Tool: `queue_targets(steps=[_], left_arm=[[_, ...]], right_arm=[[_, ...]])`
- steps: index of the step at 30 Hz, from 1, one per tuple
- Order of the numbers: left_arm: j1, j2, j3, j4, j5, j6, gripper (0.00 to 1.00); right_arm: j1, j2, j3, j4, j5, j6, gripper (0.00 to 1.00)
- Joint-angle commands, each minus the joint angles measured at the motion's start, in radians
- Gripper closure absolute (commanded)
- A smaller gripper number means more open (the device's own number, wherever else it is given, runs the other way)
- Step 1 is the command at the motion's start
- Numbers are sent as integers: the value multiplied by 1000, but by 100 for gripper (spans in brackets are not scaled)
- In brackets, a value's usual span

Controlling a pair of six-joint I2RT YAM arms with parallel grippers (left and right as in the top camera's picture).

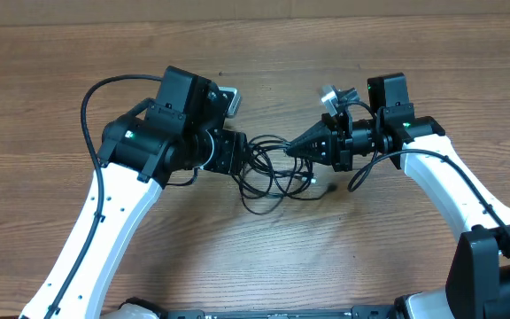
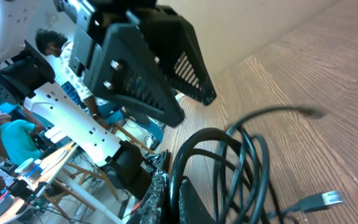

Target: Untangle cables

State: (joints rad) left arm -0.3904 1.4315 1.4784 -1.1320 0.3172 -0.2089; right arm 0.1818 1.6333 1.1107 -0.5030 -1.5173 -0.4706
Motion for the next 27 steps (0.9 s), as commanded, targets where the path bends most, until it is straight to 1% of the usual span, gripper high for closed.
queue_targets(steps=[1,6,10,12,15,20,22,24,27], left_arm=[[3,34,28,-2,6,-9,46],[3,80,28,13,84,-8,48],[2,127,28,14,111,-5,65],[1,148,28,19,150,37,68],[-10,169,28,45,209,118,67],[-27,177,28,104,207,189,64],[-29,177,28,122,204,213,65],[-29,177,28,125,204,241,69],[-29,172,28,115,204,274,67]], right_arm=[[-10,-29,41,47,-52,85,96],[-10,-30,43,143,-52,195,96],[-10,-30,43,233,-52,291,96],[-10,-30,43,275,-52,338,96],[-9,-30,43,317,-52,380,96],[-9,-30,43,322,-52,393,96],[-9,-30,43,322,-52,393,96],[-10,-30,43,323,-52,393,96],[-14,-30,43,323,-52,393,96]])
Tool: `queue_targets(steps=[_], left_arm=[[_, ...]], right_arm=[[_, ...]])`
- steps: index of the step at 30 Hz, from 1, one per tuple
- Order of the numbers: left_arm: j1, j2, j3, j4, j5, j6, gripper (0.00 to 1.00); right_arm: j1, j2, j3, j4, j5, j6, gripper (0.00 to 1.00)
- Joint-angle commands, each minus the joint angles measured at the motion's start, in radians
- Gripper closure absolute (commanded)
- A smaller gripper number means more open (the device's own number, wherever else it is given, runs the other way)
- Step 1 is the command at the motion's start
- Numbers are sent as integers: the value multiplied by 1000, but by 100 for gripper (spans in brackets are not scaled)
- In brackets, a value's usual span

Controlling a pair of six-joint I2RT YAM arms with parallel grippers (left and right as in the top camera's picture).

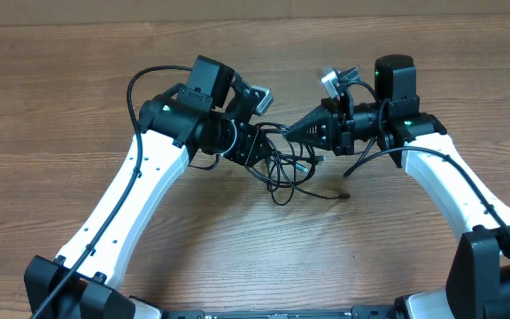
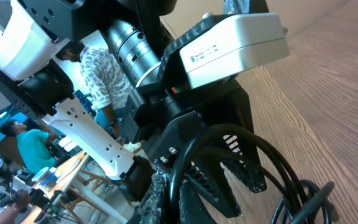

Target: Untangle cables

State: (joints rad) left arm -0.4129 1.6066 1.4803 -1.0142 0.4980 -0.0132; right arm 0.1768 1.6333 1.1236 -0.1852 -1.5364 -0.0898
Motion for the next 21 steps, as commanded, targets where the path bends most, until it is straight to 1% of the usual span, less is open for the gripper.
queue_targets(steps=[1,4,6,10,13,16,18,19,20,21], left_arm=[[-7,-7,26,-10,23,93,64],[-7,-25,26,-21,22,129,62],[-7,-43,26,-22,6,148,56],[-7,-94,26,-17,-89,149,53],[-6,-134,26,10,-143,164,50],[-6,-150,26,58,-143,209,46],[-6,-149,26,86,-143,222,28],[-6,-148,26,97,-143,237,25],[-6,-148,26,109,-143,255,18],[-6,-148,26,123,-144,279,0]], right_arm=[[-16,-30,30,6,-32,11,96],[-37,-30,30,7,-29,12,96],[-51,-30,30,7,-29,12,96],[-77,-30,30,8,-29,12,96],[-83,-30,30,9,-33,12,96],[-80,-30,30,9,-33,13,96],[-80,-30,30,9,-33,16,96],[-80,-30,30,9,-33,16,96],[-80,-30,30,9,-33,16,96],[-80,-30,30,10,-33,16,96]])
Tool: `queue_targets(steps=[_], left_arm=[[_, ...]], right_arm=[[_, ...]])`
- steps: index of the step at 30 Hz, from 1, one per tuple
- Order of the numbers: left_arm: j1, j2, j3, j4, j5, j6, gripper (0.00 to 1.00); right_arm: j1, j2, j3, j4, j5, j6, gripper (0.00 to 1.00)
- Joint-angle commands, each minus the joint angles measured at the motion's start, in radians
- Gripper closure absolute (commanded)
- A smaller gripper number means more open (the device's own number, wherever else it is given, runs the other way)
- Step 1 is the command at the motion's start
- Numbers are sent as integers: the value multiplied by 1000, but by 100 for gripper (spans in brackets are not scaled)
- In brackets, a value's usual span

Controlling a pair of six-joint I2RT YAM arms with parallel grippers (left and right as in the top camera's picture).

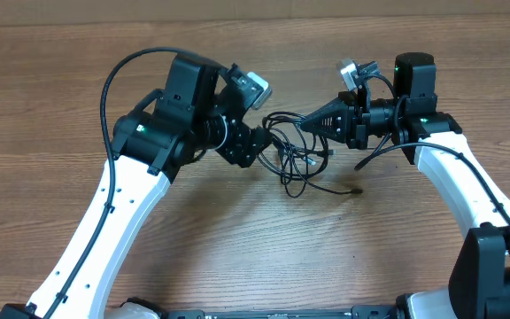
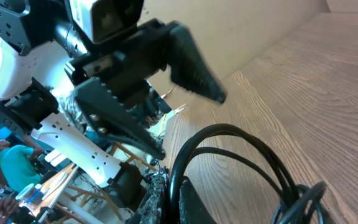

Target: Untangle cables

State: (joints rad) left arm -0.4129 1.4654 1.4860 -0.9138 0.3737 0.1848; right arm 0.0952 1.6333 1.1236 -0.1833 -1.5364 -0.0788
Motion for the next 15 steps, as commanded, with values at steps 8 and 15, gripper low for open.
queue_targets(steps=[8,15], left_arm=[[-6,4,21,105,-18,307,0],[-6,63,20,86,-10,399,0]], right_arm=[[2,-30,30,45,-33,5,96],[2,-30,30,64,-33,5,96]])
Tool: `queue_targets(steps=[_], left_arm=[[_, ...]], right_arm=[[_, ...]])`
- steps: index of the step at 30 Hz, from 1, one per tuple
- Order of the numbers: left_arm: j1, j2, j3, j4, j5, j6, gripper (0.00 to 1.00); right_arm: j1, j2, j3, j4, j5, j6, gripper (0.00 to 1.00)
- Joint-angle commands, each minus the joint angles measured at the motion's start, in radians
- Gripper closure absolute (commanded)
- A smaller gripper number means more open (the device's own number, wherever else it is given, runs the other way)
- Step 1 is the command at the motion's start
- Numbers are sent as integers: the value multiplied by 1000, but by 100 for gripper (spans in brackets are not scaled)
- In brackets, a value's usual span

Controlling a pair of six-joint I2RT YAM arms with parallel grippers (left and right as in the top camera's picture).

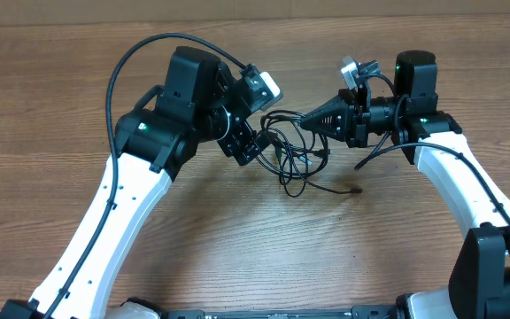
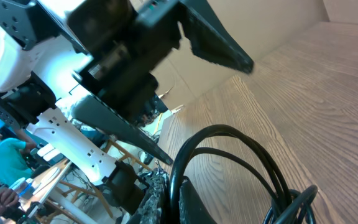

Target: Untangle cables

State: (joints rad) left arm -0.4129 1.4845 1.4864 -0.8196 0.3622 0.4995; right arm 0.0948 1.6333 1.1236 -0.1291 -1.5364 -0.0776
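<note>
A tangle of thin black cables [image 1: 292, 152] lies mid-table, one loose end [image 1: 354, 189] trailing to the right. My right gripper [image 1: 310, 120] is shut on a loop of the black cable [image 2: 229, 134] at the tangle's upper right; the strand is pinched between the fingers [image 2: 157, 193]. My left gripper [image 1: 253, 142] stands open at the tangle's left edge. The right wrist view shows its two fingers [image 2: 219, 43] spread wide apart, with nothing visibly between them.
The wooden table [image 1: 237, 248] extends all round. The left arm's own black cable [image 1: 140, 55] arcs above its wrist, and the right arm's cable [image 1: 374, 158] hangs beside its gripper. Background people and furniture show in the right wrist view.
My left wrist has turned a little and its jaws look wider apart in the right wrist view. The right gripper and the tangle have stayed where they were.
First my right gripper held a cable loop at table centre with my left gripper by the tangle's left side. Then both grippers sat close together, further back. Later the right gripper was further right with the loop, the left gripper open beside the tangle, as now.
</note>
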Motion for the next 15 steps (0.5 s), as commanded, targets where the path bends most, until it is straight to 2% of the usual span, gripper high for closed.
queue_targets(steps=[1,12,14,15], left_arm=[[-6,58,20,-10,3,84,0],[-6,190,20,67,107,85,0],[-6,200,20,80,124,90,8],[-6,203,20,80,132,100,16]], right_arm=[[2,-30,30,13,-33,4,96],[2,-30,30,16,-33,3,96],[2,-30,30,16,-33,3,96],[2,-30,30,16,-33,3,96]])
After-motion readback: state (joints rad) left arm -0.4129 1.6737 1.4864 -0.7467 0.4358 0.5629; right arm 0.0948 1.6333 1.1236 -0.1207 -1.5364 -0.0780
